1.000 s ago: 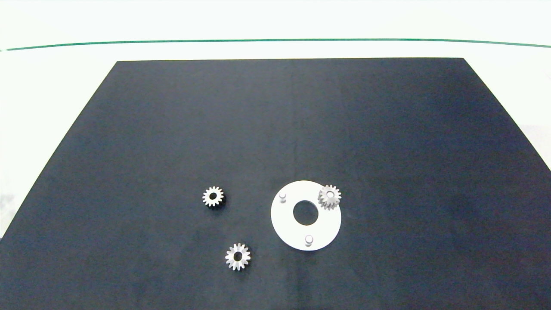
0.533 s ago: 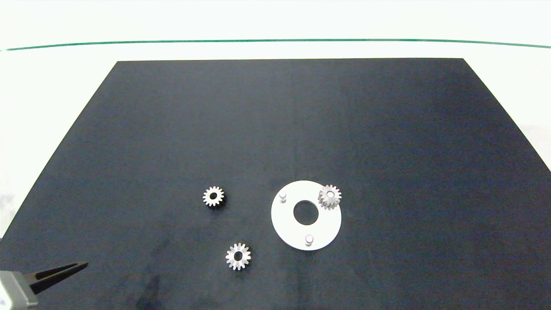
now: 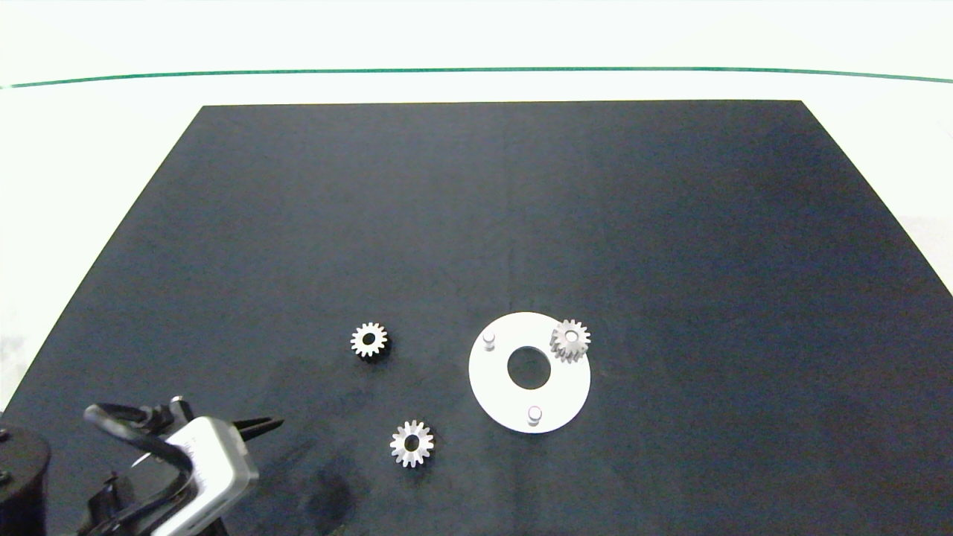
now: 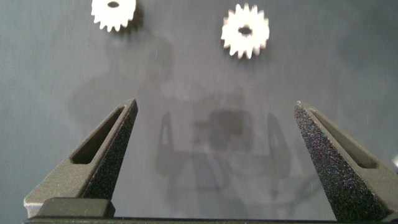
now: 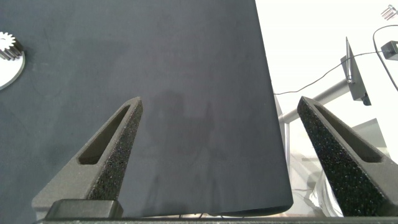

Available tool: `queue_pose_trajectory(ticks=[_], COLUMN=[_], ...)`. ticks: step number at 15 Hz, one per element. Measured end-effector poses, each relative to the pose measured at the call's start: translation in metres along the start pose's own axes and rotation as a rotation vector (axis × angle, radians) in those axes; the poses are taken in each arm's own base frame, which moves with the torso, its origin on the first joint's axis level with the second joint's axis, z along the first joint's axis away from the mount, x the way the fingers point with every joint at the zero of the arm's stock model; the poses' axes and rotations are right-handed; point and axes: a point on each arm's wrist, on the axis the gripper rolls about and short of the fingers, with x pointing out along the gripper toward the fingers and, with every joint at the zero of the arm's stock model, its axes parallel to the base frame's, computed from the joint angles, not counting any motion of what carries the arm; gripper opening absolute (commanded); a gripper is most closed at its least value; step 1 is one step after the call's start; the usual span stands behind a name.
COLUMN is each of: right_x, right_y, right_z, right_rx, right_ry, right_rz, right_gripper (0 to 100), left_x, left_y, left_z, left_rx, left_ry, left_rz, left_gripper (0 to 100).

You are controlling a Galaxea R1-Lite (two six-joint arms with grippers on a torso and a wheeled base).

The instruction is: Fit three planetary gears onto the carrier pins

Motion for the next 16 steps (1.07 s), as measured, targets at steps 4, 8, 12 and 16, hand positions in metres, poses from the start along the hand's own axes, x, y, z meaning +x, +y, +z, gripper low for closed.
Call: queue_pose_trajectory(ticks=[4,8,12,16], right_x=[0.001,0.001,0.001,0.000], right_y=[0.001,0.001,0.001,0.001], right_z=[0.000,0.001,0.001,0.002], right_rx=[-0.001,-0.003,-0.003,-0.002], right_ry=[0.004,0.008,0.006,0.004], right_rz=[-0.003,-0.008,-0.011,-0.011], right_gripper=[100,100,100,100], left_x=[0.027,0.048,0.065,0.081], left_y=[-0.012,-0.023,-0.028,-0.034], left_z=[0.013,0.018,0.026,0.025], left_rx=[0.017,0.044,0.051,0.057], left_ry=[-0.004,0.045,0.038,0.051], left_rz=[-0.022,-0.034,-0.021,-0.029], left_gripper=[100,100,100,98])
